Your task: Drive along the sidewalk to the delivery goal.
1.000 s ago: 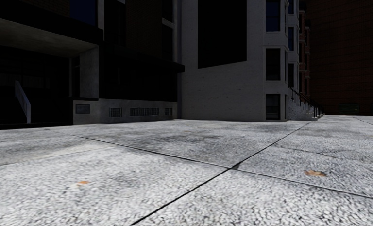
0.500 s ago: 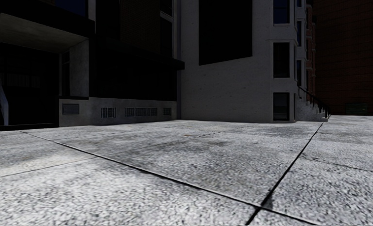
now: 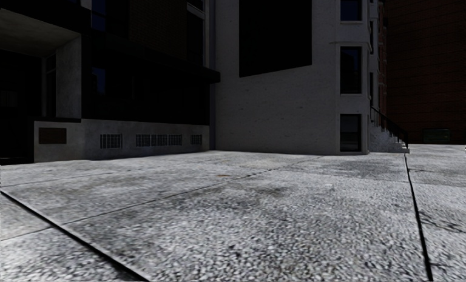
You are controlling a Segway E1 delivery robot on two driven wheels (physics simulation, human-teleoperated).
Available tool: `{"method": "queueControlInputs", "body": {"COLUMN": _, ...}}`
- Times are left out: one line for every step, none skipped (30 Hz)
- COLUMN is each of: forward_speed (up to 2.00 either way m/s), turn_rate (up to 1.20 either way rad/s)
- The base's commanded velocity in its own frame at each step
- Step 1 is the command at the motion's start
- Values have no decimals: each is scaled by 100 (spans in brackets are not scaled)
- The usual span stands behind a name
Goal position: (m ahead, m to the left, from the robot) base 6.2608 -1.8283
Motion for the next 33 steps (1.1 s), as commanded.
{"method": "queueControlInputs", "body": {"forward_speed": 200, "turn_rate": -26}}
{"method": "queueControlInputs", "body": {"forward_speed": 200, "turn_rate": -26}}
{"method": "queueControlInputs", "body": {"forward_speed": 200, "turn_rate": -26}}
{"method": "queueControlInputs", "body": {"forward_speed": 200, "turn_rate": -26}}
{"method": "queueControlInputs", "body": {"forward_speed": 200, "turn_rate": -26}}
{"method": "queueControlInputs", "body": {"forward_speed": 200, "turn_rate": -26}}
{"method": "queueControlInputs", "body": {"forward_speed": 200, "turn_rate": -26}}
{"method": "queueControlInputs", "body": {"forward_speed": 200, "turn_rate": -26}}
{"method": "queueControlInputs", "body": {"forward_speed": 200, "turn_rate": -26}}
{"method": "queueControlInputs", "body": {"forward_speed": 200, "turn_rate": -26}}
{"method": "queueControlInputs", "body": {"forward_speed": 200, "turn_rate": -26}}
{"method": "queueControlInputs", "body": {"forward_speed": 200, "turn_rate": -26}}
{"method": "queueControlInputs", "body": {"forward_speed": 200, "turn_rate": -26}}
{"method": "queueControlInputs", "body": {"forward_speed": 200, "turn_rate": -26}}
{"method": "queueControlInputs", "body": {"forward_speed": 200, "turn_rate": -26}}
{"method": "queueControlInputs", "body": {"forward_speed": 200, "turn_rate": -26}}
{"method": "queueControlInputs", "body": {"forward_speed": 200, "turn_rate": -26}}
{"method": "queueControlInputs", "body": {"forward_speed": 200, "turn_rate": -26}}
{"method": "queueControlInputs", "body": {"forward_speed": 200, "turn_rate": -26}}
{"method": "queueControlInputs", "body": {"forward_speed": 200, "turn_rate": -26}}
{"method": "queueControlInputs", "body": {"forward_speed": 200, "turn_rate": -26}}
{"method": "queueControlInputs", "body": {"forward_speed": 200, "turn_rate": -26}}
{"method": "queueControlInputs", "body": {"forward_speed": 200, "turn_rate": -26}}
{"method": "queueControlInputs", "body": {"forward_speed": 200, "turn_rate": -26}}
{"method": "queueControlInputs", "body": {"forward_speed": 200, "turn_rate": -26}}
{"method": "queueControlInputs", "body": {"forward_speed": 200, "turn_rate": -26}}
{"method": "queueControlInputs", "body": {"forward_speed": 200, "turn_rate": -26}}
{"method": "queueControlInputs", "body": {"forward_speed": 200, "turn_rate": -26}}
{"method": "queueControlInputs", "body": {"forward_speed": 200, "turn_rate": -27}}
{"method": "queueControlInputs", "body": {"forward_speed": 200, "turn_rate": -27}}
{"method": "queueControlInputs", "body": {"forward_speed": 200, "turn_rate": -27}}
{"method": "queueControlInputs", "body": {"forward_speed": 200, "turn_rate": -27}}
{"method": "queueControlInputs", "body": {"forward_speed": 200, "turn_rate": -27}}
